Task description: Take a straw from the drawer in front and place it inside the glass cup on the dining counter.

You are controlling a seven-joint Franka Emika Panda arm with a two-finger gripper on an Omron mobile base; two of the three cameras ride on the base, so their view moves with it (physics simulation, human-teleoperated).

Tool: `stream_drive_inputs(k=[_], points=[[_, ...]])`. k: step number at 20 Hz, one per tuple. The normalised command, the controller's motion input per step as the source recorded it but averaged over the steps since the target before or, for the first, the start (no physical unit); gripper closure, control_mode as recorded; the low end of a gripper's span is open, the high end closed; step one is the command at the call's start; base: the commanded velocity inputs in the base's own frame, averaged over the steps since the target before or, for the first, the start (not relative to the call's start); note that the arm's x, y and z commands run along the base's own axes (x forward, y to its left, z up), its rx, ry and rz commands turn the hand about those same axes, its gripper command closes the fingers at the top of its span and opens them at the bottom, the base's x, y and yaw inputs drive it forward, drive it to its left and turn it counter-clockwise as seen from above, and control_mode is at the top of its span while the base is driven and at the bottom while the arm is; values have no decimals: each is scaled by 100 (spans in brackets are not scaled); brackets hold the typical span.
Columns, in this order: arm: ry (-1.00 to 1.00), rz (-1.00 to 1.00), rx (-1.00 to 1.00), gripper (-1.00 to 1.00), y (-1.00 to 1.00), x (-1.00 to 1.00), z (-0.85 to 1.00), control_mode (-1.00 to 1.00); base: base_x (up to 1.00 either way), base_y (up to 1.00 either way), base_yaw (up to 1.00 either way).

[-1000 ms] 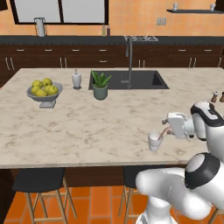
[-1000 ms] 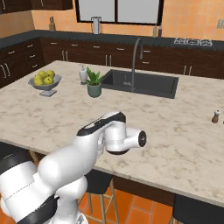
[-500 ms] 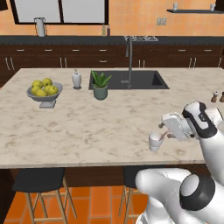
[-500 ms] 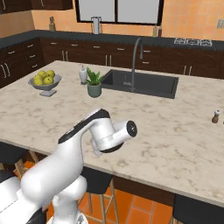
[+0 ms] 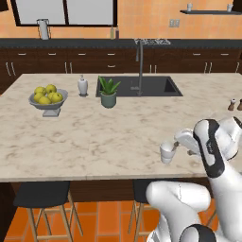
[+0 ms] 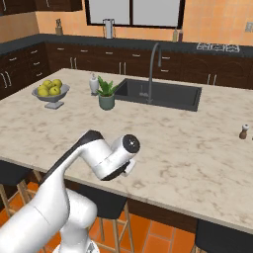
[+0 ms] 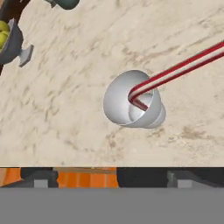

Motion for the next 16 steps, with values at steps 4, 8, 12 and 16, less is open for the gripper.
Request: stream_drive_inputs(k=[4,8,12,16], points=[[0,0,-16,-100,5,-94,35,-100,0,0,0],[0,0,-17,-100,17,-88,53,-100,0,0,0],[0,0,-18,-100,39,-75,63,-100,0,0,0],[0,0,-23,-100,59,-41,70,-100,0,0,0]])
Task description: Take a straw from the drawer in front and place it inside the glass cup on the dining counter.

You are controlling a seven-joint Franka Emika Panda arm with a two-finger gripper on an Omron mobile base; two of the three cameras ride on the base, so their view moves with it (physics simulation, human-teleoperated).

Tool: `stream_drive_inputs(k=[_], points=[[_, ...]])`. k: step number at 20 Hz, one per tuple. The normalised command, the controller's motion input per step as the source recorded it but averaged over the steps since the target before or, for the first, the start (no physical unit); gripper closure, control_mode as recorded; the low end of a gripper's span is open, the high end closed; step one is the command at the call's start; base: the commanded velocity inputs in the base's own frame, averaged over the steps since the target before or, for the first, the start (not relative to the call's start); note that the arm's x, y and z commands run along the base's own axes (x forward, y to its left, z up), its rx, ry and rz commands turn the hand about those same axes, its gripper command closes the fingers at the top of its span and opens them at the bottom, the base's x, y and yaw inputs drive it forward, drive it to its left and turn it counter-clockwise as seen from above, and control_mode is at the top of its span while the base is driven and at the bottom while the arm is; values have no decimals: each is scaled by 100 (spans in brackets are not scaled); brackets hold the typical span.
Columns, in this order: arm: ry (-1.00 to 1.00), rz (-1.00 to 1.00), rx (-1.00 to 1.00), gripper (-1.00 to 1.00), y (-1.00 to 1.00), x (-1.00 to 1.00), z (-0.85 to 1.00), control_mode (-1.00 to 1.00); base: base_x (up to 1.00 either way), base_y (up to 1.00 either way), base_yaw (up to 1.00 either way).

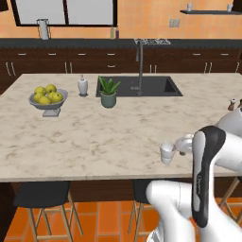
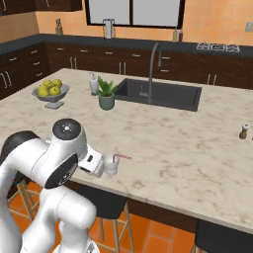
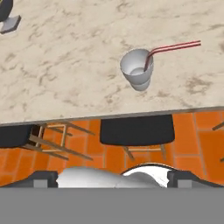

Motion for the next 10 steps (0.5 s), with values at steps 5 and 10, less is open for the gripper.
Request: stream_drive_inputs(k=[5,10], points=[[0,0,-27,-100,66,-16,67,-100,0,0,0],[-5,0,-25,-100,59,-18,35,-100,0,0,0]])
